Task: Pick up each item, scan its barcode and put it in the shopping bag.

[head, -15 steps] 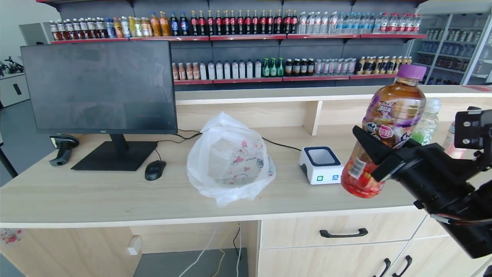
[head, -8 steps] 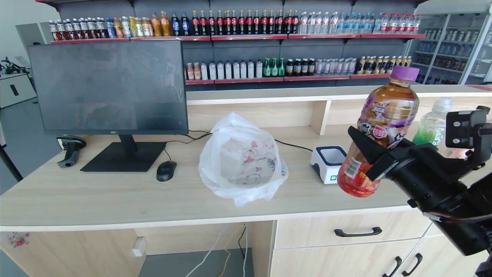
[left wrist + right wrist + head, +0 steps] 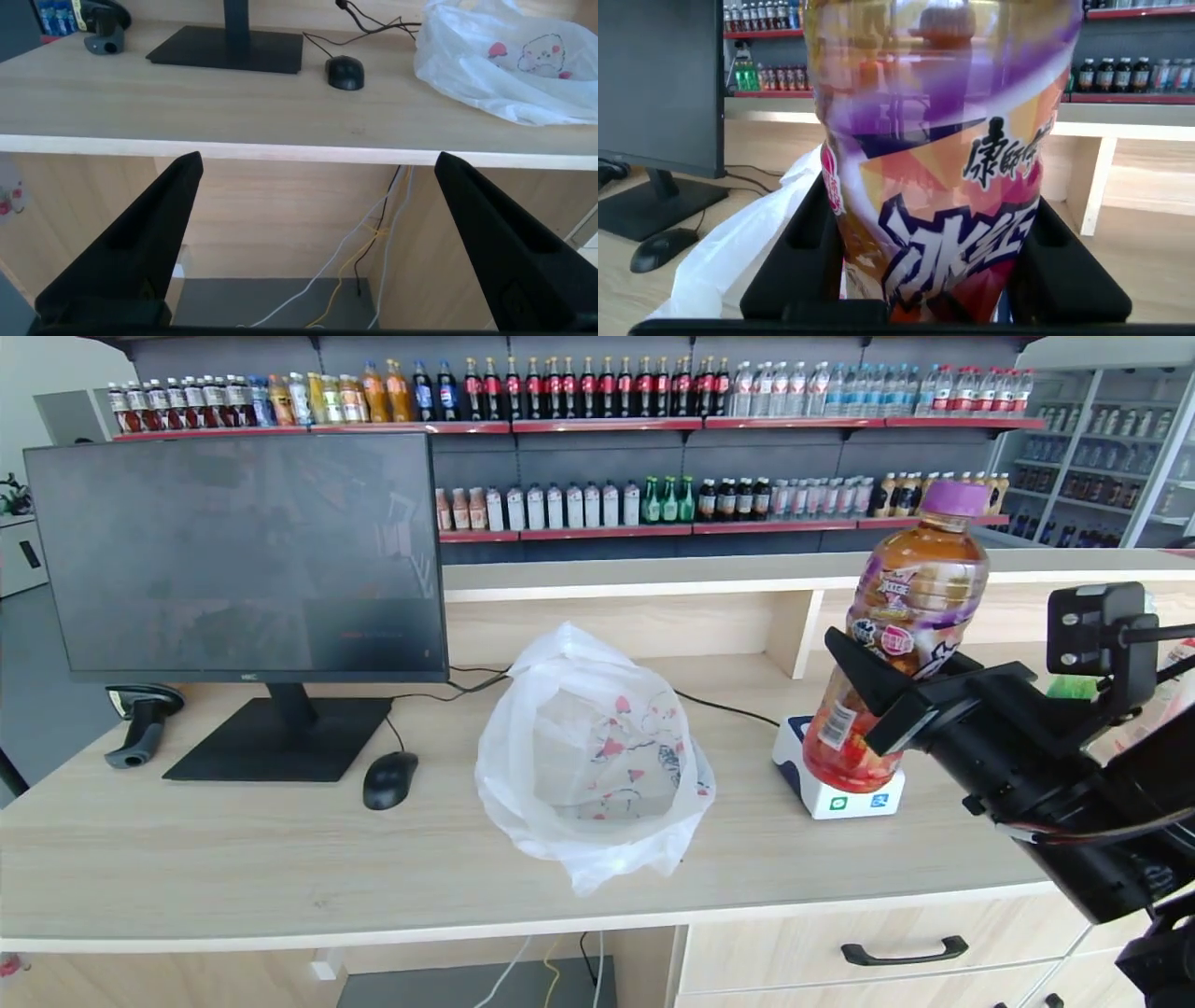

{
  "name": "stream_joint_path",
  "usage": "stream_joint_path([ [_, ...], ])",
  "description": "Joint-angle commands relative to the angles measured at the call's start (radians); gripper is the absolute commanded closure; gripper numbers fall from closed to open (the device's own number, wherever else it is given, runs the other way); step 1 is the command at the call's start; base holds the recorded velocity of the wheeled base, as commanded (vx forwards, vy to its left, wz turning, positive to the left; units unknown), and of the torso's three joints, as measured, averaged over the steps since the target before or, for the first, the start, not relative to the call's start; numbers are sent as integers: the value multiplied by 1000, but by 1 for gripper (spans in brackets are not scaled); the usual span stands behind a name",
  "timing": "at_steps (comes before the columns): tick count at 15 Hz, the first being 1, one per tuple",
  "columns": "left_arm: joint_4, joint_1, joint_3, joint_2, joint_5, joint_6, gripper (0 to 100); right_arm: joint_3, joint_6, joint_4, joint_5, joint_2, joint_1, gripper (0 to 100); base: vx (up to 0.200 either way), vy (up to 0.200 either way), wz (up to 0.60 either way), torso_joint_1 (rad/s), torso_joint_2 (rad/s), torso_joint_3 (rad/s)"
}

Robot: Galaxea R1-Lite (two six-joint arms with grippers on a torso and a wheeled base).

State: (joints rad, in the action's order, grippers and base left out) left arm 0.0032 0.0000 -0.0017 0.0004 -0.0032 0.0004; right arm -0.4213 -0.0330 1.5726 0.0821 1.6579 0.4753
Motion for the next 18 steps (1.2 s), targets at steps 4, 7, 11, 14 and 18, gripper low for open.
stream_joint_path([
  [4,0,0,0,0,0,0,0,-54,-212,-2,-354,80,-198,100,0,0,0,0,0,0],
  [7,-2,0,0,0,0,0,0,-128,-349,-2,-364,134,-259,100,0,0,0,0,0,0],
  [11,-2,0,0,0,0,0,0,-263,-590,-2,-509,232,-268,100,0,0,0,0,0,0],
  [14,-3,0,2,0,0,1,0,-243,-674,-2,-516,234,-284,100,0,0,0,0,0,0],
  [18,-6,0,2,0,0,0,0,-223,-775,-2,-680,272,-276,100,0,0,0,0,0,0],
])
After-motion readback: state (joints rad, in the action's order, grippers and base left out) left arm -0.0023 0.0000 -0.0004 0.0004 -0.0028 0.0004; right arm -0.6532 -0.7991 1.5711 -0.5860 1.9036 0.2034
